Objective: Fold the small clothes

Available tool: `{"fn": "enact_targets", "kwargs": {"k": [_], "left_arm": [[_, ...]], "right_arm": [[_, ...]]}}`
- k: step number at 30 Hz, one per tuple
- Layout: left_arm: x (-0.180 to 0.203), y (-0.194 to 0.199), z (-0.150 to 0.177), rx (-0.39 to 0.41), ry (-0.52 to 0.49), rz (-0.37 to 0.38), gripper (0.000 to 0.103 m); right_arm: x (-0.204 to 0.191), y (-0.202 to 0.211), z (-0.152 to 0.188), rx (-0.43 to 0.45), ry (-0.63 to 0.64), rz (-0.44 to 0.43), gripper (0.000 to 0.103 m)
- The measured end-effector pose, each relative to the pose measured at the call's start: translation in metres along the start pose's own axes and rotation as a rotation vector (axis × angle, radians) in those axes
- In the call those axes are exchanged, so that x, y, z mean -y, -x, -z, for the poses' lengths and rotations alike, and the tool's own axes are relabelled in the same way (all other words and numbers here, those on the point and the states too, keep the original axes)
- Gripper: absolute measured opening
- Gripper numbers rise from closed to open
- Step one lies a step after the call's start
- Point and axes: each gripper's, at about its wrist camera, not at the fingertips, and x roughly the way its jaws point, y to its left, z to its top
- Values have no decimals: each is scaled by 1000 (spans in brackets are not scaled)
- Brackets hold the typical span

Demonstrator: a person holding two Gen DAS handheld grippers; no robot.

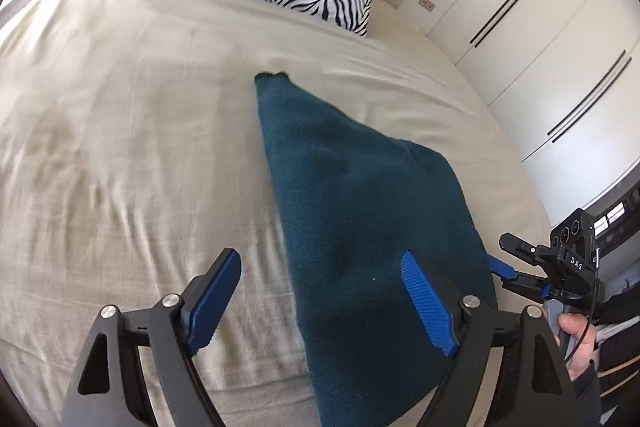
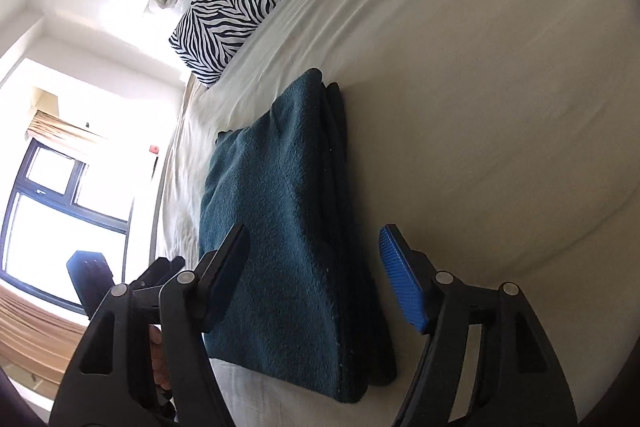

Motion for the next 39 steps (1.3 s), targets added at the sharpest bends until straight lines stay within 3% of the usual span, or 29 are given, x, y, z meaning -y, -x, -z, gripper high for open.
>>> {"fn": "enact_targets", "kwargs": {"k": [4, 10, 13, 18, 21, 26, 32, 39], "left_arm": [[0, -23, 3, -77, 20, 58, 83], [-3, -62, -2, -165, 106, 132, 74], [-5, -68, -9, -174, 123, 122, 64], [14, -64, -15, -184, 44, 61, 47], [17, -47, -11, -174, 23, 56, 42], [15, 3, 3, -121, -22, 29, 41], [-12, 84, 29, -64, -70, -5, 41], [-57, 143, 73, -28, -88, -81, 41]], "right_arm": [[-1, -31, -13, -61, -3, 18, 61], [-7, -68, -29, -138, 4, 37, 40], [-12, -82, -35, -163, 20, 70, 33], [-40, -90, -32, -141, 122, 199, 23], [-68, -81, -23, -96, 200, 272, 21], [-129, -62, 2, -55, 310, 273, 20], [-190, -56, 59, -62, 362, 184, 20], [-243, -98, 135, -121, 384, 113, 20]]}}
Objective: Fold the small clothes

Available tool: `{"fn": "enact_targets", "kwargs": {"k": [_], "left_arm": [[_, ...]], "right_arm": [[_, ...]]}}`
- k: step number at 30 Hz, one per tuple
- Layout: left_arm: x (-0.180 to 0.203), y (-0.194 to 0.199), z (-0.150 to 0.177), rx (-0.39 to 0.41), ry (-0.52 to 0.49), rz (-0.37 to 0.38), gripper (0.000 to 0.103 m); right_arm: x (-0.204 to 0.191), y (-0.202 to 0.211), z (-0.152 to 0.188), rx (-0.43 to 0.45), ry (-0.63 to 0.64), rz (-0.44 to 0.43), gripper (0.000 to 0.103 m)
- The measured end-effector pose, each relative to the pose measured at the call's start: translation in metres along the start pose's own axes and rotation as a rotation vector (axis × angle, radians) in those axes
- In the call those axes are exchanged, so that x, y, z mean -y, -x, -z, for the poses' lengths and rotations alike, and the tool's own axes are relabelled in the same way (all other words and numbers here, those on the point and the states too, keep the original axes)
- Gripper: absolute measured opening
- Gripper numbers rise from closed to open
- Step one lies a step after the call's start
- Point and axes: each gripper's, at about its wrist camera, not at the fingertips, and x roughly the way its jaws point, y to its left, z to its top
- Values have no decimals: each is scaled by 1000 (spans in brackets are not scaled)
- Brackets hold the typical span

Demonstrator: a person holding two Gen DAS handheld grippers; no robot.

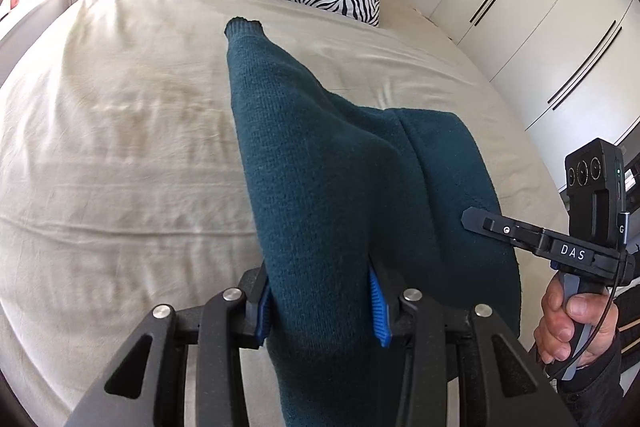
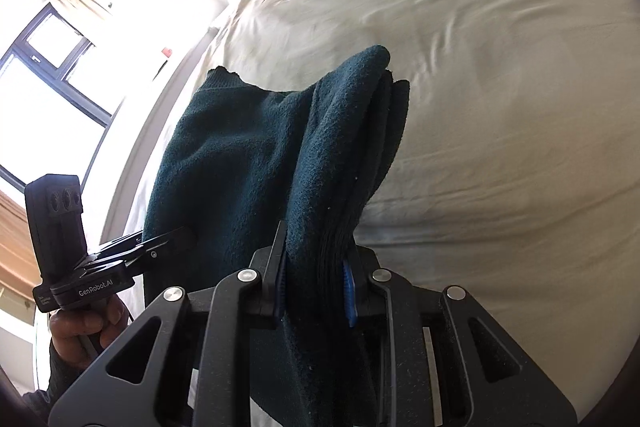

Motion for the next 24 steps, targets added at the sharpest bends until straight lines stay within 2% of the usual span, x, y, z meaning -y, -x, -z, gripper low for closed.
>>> {"fn": "enact_targets", "kwargs": {"k": [5, 10, 12, 14, 17, 19, 22, 24], "left_arm": [[-40, -3, 31, -35, 45, 2, 42], [-67, -18, 56, -48, 101, 21, 46], [-69, -19, 61, -32, 104, 27, 48], [-69, -19, 64, -22, 97, 16, 50], [-72, -22, 67, -14, 122, 21, 57], [-72, -21, 70, -4, 140, 15, 65], [-71, -9, 76, 27, 145, 0, 65], [-65, 5, 77, 76, 127, -51, 65]], "right_arm": [[-15, -27, 35, -41, -26, -33, 20], [12, -50, 71, -80, -98, -22, 21], [33, -52, 79, -87, -181, -77, 23], [46, -57, 82, -84, -210, -103, 25], [51, -57, 90, -67, -228, -131, 27], [55, -56, 88, -57, -255, -150, 30], [59, -44, 90, -32, -271, -136, 34], [58, -28, 94, 1, -273, -94, 42]]}}
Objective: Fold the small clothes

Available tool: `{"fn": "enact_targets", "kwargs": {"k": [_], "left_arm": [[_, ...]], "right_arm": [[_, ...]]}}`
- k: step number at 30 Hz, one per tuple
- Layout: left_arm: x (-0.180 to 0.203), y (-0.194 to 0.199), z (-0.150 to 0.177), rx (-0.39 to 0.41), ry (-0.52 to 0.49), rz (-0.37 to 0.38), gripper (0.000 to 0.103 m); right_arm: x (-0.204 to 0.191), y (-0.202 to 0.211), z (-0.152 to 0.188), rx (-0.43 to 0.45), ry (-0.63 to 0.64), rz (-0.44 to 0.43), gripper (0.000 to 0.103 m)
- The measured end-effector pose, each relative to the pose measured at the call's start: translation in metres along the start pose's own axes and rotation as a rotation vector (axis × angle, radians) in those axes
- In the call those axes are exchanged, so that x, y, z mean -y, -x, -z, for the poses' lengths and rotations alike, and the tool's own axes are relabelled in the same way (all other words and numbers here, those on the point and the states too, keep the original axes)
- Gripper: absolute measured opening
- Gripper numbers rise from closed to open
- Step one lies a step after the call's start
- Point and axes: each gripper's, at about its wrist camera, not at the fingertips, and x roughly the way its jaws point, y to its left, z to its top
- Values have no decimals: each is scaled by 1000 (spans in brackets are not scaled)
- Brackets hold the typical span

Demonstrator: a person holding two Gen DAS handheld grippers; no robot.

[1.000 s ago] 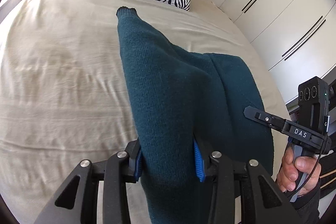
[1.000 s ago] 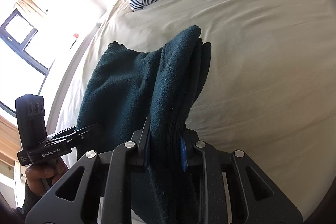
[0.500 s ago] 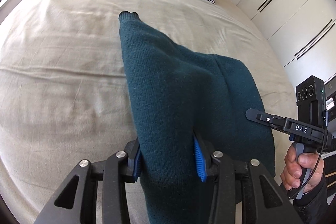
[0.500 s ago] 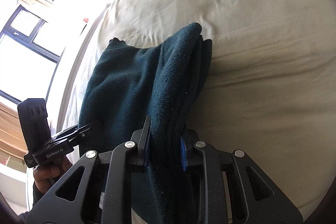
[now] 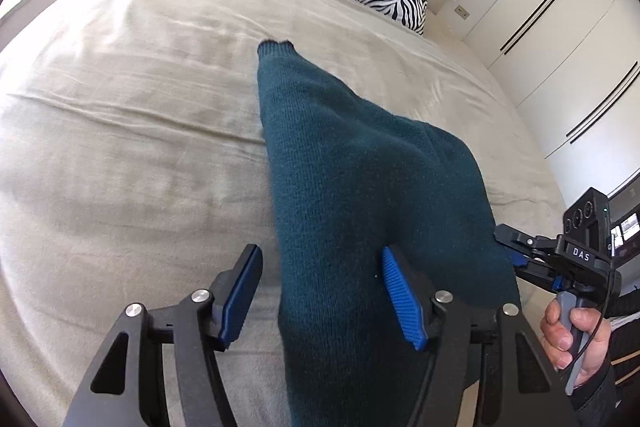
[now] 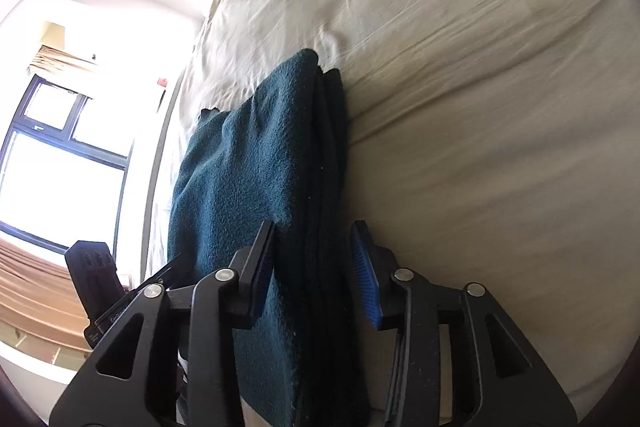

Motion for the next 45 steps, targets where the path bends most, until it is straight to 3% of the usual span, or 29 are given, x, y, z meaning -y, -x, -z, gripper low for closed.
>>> {"fn": "enact_targets", "kwargs": {"k": [2, 3, 7, 8, 10, 12, 14, 16, 18, 23, 26, 31, 35, 41, 45], "left_arm": [[6, 21, 3, 72, -27, -51, 72], [11, 33, 5, 118, -42, -86, 80], [39, 90, 15, 358, -143, -229, 103], [48, 104, 17, 421, -172, -276, 103], [64, 131, 22, 521, -235, -349, 103], [78, 156, 24, 601, -266, -422, 103], [86, 178, 23, 649, -269, -457, 103], [91, 199, 23, 684, -258, -470, 103], [95, 213, 24, 689, -231, -479, 103], [95, 216, 21, 635, -217, -439, 103], [88, 193, 25, 534, -178, -460, 103], [79, 147, 48, 342, -132, -430, 103], [77, 126, 66, 268, -141, -442, 103], [66, 112, 72, 220, -116, -437, 103], [62, 106, 73, 197, -110, -434, 103]], "right_arm": [[-6, 21, 6, 57, 29, 61, 42], [-11, 35, 9, 99, 58, 105, 42], [-49, 87, 22, 258, 210, 253, 43], [-63, 100, 28, 309, 258, 284, 46], [-93, 126, 40, 411, 351, 342, 59], [-120, 151, 53, 530, 441, 363, 86], [-143, 177, 69, 663, 513, 375, 102], [-167, 200, 86, 822, 555, 396, 103], [-187, 218, 95, 879, 585, 375, 103], [-213, 242, 104, 856, 575, 271, 103], [-216, 234, 108, 782, 555, 267, 103], [-195, 181, 106, 546, 483, 363, 103], [-163, 138, 108, 417, 383, 440, 103], [-141, 100, 123, 334, 413, 542, 103], [-133, 85, 127, 284, 425, 549, 103]]}}
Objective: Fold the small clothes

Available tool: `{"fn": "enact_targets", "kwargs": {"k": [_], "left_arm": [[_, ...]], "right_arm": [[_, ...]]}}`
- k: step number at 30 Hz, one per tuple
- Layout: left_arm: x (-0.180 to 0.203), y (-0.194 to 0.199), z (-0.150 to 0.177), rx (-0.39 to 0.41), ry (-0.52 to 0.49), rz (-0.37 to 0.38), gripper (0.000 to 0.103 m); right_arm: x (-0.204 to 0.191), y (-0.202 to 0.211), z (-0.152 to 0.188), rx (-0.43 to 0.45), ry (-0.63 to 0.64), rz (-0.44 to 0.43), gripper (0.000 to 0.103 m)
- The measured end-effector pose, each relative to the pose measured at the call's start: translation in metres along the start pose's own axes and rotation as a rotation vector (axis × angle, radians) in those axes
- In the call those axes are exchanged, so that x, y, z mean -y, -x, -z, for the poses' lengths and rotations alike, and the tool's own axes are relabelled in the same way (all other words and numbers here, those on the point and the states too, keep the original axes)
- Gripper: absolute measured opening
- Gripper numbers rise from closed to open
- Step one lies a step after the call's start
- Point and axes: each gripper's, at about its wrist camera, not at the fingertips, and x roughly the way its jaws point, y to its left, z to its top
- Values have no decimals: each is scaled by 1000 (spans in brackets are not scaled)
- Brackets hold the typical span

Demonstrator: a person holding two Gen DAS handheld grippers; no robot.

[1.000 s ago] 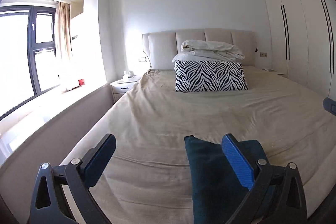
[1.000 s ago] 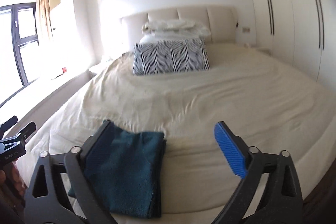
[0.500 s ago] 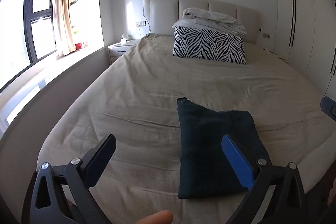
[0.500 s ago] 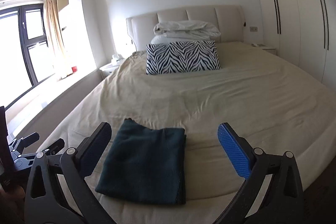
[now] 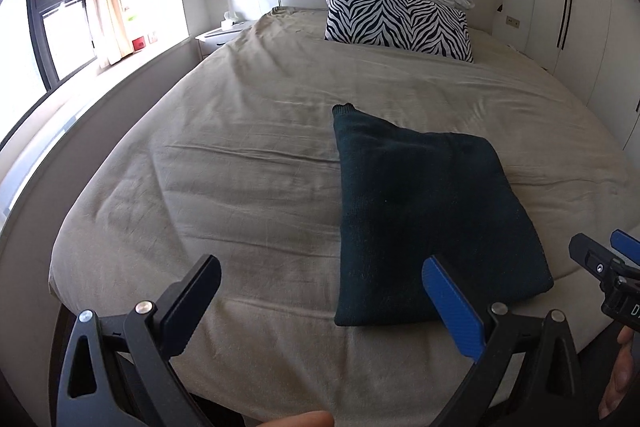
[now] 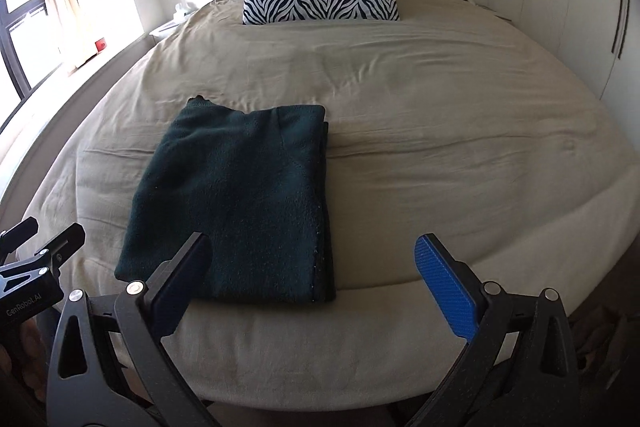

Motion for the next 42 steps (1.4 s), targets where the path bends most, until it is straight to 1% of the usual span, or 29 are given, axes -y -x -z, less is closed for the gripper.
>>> {"fn": "enact_targets", "kwargs": {"k": [5, 12, 42], "left_arm": [[-3, -9, 4, -27, 7, 11, 103], [-5, -14, 6, -42, 12, 7, 103], [-1, -20, 11, -56, 14, 22, 103]], "right_arm": [[-3, -12, 5, -35, 31, 3, 103], [-2, -21, 9, -73, 30, 1, 103], [-4, -23, 10, -85, 26, 3, 103]]}}
